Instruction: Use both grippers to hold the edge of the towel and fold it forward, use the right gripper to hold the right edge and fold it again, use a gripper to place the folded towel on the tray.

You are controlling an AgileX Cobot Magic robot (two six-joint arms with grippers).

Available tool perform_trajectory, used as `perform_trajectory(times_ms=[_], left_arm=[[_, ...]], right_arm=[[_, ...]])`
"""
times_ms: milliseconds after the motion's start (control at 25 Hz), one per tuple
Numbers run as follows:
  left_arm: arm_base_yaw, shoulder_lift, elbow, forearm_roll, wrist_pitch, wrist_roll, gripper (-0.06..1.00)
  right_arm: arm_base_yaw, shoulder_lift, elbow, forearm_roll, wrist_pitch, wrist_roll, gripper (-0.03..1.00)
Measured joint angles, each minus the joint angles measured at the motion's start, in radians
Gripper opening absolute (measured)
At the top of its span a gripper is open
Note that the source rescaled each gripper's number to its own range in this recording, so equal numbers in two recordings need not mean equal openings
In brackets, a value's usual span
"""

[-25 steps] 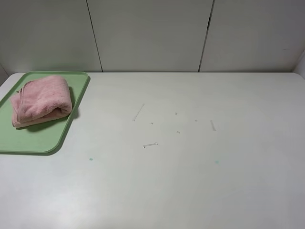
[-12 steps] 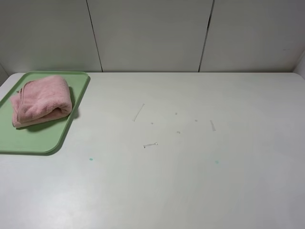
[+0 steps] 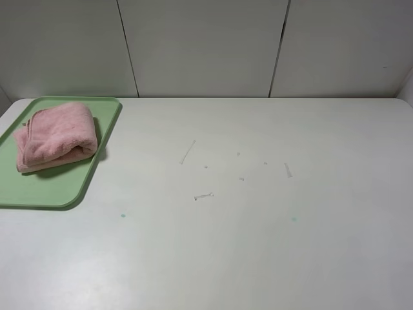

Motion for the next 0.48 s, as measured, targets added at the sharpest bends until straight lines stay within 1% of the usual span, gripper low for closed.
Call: perform_trajectory(times_ms=[480], left_arm=[[-0.001,0.0,0.0,0.0,0.0,0.0,1.0]], right_arm=[[0.0,0.0,0.0,0.0,0.0,0.0,1.0]])
